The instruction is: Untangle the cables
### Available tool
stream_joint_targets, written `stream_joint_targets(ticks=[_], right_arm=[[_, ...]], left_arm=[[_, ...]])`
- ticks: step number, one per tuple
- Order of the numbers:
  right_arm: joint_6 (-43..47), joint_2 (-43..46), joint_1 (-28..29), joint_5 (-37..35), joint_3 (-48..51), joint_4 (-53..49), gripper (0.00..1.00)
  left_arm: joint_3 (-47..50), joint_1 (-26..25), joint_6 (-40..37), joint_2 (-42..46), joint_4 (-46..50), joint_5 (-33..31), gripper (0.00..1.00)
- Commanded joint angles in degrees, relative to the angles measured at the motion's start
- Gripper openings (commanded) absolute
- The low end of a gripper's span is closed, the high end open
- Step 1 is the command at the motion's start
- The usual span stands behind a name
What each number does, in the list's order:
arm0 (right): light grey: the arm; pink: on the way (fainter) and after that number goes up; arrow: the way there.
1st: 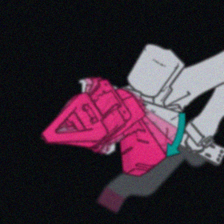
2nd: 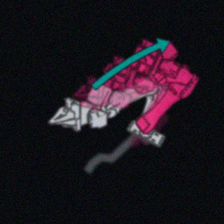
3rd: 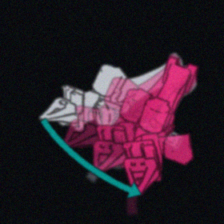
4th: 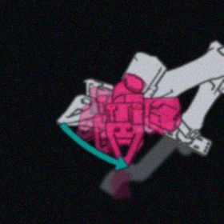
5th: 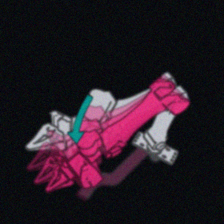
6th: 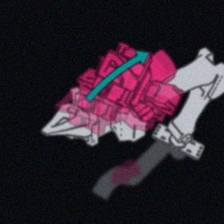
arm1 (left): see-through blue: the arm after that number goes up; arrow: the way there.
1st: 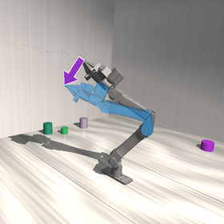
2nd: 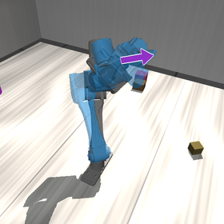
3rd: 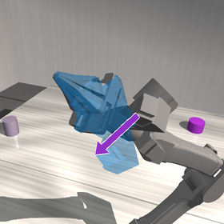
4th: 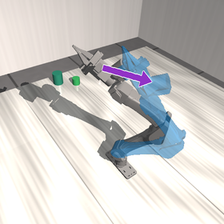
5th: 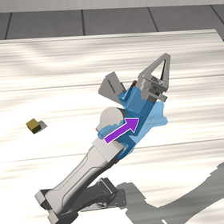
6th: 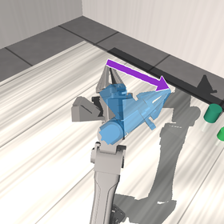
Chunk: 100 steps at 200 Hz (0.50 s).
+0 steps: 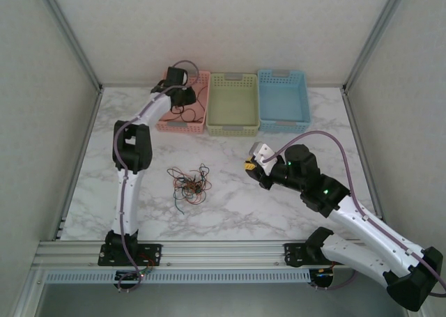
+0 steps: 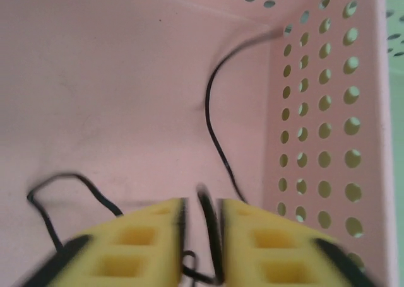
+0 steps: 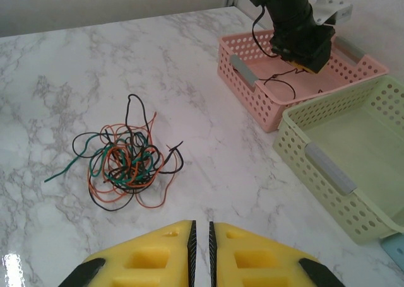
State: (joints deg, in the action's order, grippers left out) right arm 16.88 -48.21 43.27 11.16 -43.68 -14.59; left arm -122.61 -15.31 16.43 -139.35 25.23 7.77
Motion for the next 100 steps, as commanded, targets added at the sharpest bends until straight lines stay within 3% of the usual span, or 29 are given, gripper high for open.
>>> stream_joint_targets(ticks=[1,34,61,100], right_arm=[[-0.71,1.41,-0.20,-0.08,-0.52,-0.92,0.17],[-1.94,2.00,-0.20,-0.99,0.81,1.01,0.23],[-2.77,1.24,-0.20,-1.15,0.72,0.97,0.34],[-3.78,1.54,-0.20,-1.14,1.45,1.58,0.40]], left_arm=[[-2.45,-0.07,-0.74,2.83,5.91,0.93,0.39],[1.04,-0.25,-0.80,9.74,3.44,0.96,0.52],[1.65,-0.25,-0.97,15.20,3.34,1.48,0.58],[2.46,0.02,-1.66,22.45,5.44,-1.62,0.64]])
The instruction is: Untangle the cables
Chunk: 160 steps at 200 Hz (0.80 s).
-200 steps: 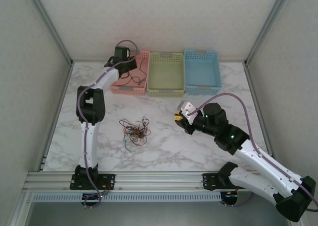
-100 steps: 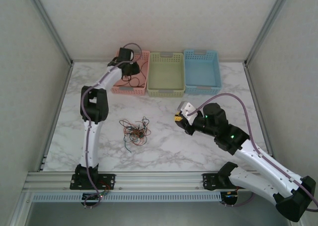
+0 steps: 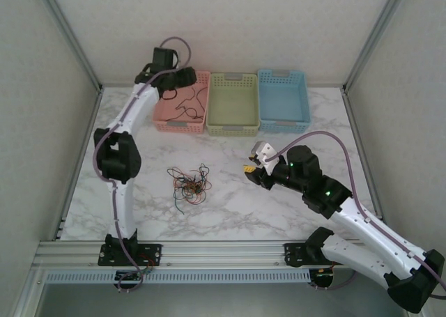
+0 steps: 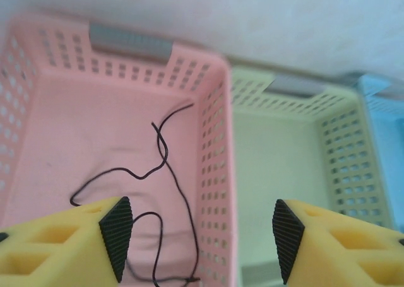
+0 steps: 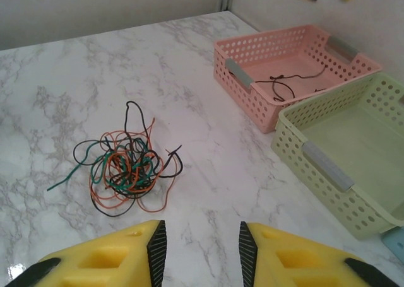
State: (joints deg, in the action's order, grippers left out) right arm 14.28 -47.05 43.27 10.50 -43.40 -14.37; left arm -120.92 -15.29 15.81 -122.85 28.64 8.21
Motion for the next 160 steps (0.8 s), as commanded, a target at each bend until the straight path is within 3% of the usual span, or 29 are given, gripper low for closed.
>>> stream_joint_targets(ticks=[1,41,56,71,89,129,160], right_arm=[[-1.18,0.43,-0.20,-0.53,1.19,1.36,0.40],[-4.18,-0.56,-0.20,-1.69,1.24,1.54,0.47],[-8.07,-2.26,-0.20,-3.19,0.74,1.63,0.55],[-12.92,-4.98,-0.22,-3.36,-0.11,1.45,0.57],[-20.61,-9.81,-0.20,-1.96,-2.18,0.86,0.55],[-38.83,-25.76,0.25,2.51,-10.37,-2.15,0.43],[-44.15,-38.70,5.10,5.14,-19.85,-4.90,0.39]], left_arm=[[0.91,-0.01,-1.00,6.17,2.03,-2.14,0.64],[10.23,0.31,2.23,19.25,-0.64,-1.16,0.63],[17.82,0.26,4.89,26.56,-3.19,1.66,0.63],[28.09,0.08,9.40,33.98,-7.32,5.05,0.63],[38.96,-0.09,11.83,41.61,-8.26,9.85,0.63],[56.92,-0.20,14.33,59.37,-3.15,9.77,0.64],[69.42,-0.18,16.71,70.80,1.06,6.29,0.68]])
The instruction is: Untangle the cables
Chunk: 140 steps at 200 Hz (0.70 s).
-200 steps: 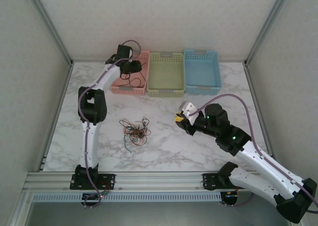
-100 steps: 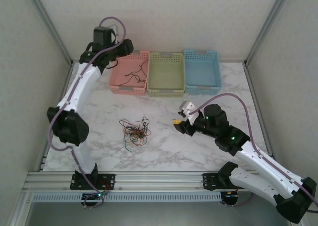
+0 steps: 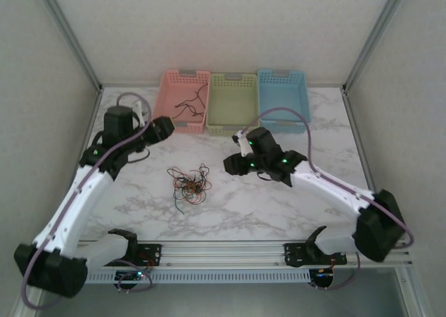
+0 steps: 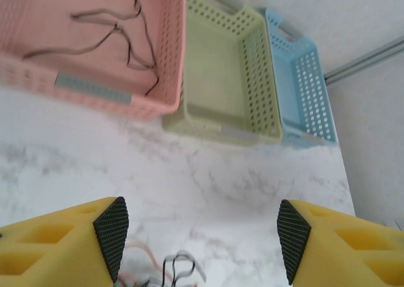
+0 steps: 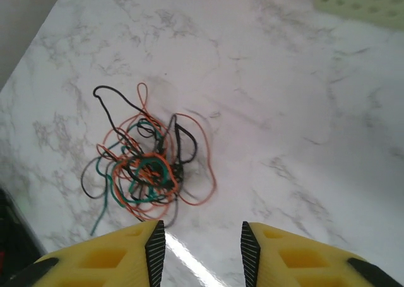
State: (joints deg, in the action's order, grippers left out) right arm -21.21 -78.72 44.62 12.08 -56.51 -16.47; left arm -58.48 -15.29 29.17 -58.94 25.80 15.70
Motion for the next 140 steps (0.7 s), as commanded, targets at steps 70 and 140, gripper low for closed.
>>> stream_joint_targets(ticks=[70,140], right_arm=[[-8.53,-24.99,10.34,-2.30,-23.65,-14.91,0.41],[-8.37,-26.78,10.51,-6.49,-23.45,-17.43,0.19]], left_arm=[[27.03,-0.18,10.47,13.64,-0.54,-2.83,0.69],[31.47,-0.44,13.65,6.33,-10.61,1.38,0.68]])
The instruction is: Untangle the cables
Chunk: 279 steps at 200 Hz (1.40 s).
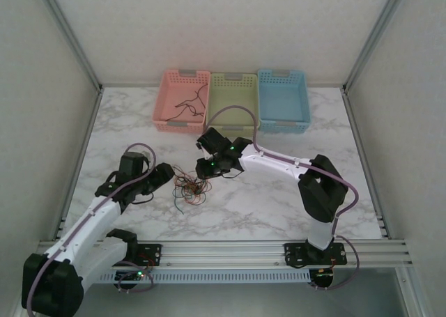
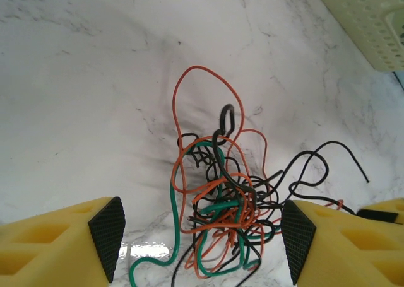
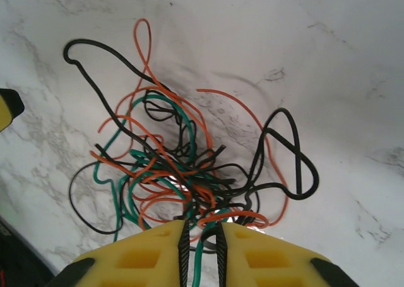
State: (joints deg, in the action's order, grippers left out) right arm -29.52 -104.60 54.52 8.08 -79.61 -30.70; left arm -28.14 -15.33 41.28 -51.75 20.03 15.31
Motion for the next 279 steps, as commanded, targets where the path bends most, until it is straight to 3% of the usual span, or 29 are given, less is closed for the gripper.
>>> stream_joint_targets(ticks=[1,61,68,84,98,145,209,249,279], right_arm=[[-0.04,-0.84,0.64,-2.60,-0.31,-3.26,0.19],[1.08,2.18,0.67,-9.65,1.13,-6.23,0.11],[0.98,3.03,0.62,-9.46,1.83,-5.35,0.15],[0.17,4.97,0.63,-8.15,3.48,-3.06,0.34],[-0.13,5.31,0.66,-7.46,3.64,-2.43,0.43],[0.21,1.86,0.65,-11.00,0.58,-4.20,0.50],[2.09,0.17,0.66,-9.18,-0.28,-2.80,0.18],[7.24,5.06,0.58,-7.88,2.01,-2.07,0.00],[13.81,11.34,-0.55,-8.43,4.13,-2.52,0.00]], left_arm=[[1.15,-0.40,1.54,-0.88,-4.88,1.76,0.68],[2.05,-0.58,0.99,-1.55,-5.93,2.80,0.68],[2.34,-0.58,0.94,-1.23,-5.82,2.74,0.68],[2.52,-0.56,0.77,-1.12,-5.88,2.72,0.68],[2.32,-0.58,0.39,-1.46,-5.92,2.82,0.67],[1.27,-0.58,-0.37,-2.24,-5.81,3.23,0.67],[-0.02,-0.66,-0.06,-2.92,-5.60,2.81,0.64],[0.06,-0.84,-0.92,-3.69,-5.29,3.00,0.64],[1.11,-0.88,-1.12,-2.96,-5.20,3.11,0.63]])
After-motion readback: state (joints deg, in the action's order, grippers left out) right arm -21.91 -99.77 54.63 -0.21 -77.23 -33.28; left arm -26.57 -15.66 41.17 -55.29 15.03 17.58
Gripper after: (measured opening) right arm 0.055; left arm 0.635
